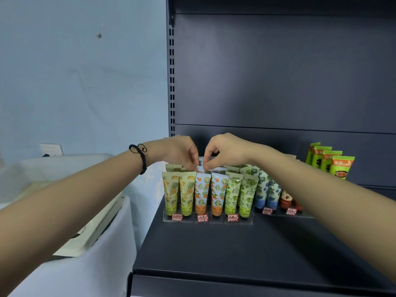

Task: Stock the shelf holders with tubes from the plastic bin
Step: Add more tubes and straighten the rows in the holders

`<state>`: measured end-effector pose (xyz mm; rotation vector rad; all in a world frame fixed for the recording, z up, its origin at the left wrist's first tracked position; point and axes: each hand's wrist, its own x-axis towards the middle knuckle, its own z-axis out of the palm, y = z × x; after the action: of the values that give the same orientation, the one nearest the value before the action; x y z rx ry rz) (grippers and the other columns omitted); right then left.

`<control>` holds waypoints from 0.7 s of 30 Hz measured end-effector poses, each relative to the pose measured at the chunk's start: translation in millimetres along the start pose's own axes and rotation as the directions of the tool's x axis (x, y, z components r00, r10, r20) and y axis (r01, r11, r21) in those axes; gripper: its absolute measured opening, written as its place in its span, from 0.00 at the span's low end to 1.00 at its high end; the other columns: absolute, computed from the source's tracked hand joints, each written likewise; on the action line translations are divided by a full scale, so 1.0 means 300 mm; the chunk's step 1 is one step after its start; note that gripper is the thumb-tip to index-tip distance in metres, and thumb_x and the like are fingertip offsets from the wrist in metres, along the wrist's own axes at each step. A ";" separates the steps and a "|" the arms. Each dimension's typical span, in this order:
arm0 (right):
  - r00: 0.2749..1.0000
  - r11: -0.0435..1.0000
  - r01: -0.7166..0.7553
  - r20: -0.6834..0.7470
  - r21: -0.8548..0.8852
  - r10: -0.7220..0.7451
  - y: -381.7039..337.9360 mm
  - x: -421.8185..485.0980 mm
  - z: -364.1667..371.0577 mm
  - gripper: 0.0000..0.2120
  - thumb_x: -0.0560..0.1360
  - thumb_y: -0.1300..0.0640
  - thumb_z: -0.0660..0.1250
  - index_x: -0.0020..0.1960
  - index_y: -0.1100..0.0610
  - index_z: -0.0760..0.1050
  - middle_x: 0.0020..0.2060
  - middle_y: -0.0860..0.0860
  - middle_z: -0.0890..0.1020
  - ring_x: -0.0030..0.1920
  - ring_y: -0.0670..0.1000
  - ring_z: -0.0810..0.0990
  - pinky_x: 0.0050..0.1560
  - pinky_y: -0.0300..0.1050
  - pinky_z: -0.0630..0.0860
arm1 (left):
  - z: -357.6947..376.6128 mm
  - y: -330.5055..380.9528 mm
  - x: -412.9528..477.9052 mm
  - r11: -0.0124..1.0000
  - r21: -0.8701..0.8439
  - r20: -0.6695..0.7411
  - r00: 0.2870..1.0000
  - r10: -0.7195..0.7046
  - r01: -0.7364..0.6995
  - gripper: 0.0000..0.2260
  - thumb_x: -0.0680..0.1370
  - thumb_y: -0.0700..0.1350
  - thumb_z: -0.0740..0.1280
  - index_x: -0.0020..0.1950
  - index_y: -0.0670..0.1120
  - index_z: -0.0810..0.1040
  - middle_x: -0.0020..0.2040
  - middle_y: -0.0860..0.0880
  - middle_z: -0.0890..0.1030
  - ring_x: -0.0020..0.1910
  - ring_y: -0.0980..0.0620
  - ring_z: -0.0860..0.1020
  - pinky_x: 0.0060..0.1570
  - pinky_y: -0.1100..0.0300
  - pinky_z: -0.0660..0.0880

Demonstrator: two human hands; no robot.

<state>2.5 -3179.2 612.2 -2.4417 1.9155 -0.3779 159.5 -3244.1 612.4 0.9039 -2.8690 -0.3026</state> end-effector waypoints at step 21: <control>0.986 0.978 -0.162 0.026 -0.130 0.166 0.217 -0.165 -0.064 0.07 0.72 0.50 0.73 0.48 0.51 0.84 0.55 0.44 0.78 0.55 0.45 0.72 0.58 0.43 0.68 | 0.091 0.162 0.145 0.995 0.085 -0.269 0.960 0.071 -0.050 0.10 0.72 0.56 0.71 0.49 0.54 0.83 0.45 0.60 0.81 0.50 0.58 0.74 0.56 0.50 0.59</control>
<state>-74.4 -3145.4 611.6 -2.3210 2.1695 -0.2105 92.7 -3226.0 599.1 0.7972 -2.6620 -0.0550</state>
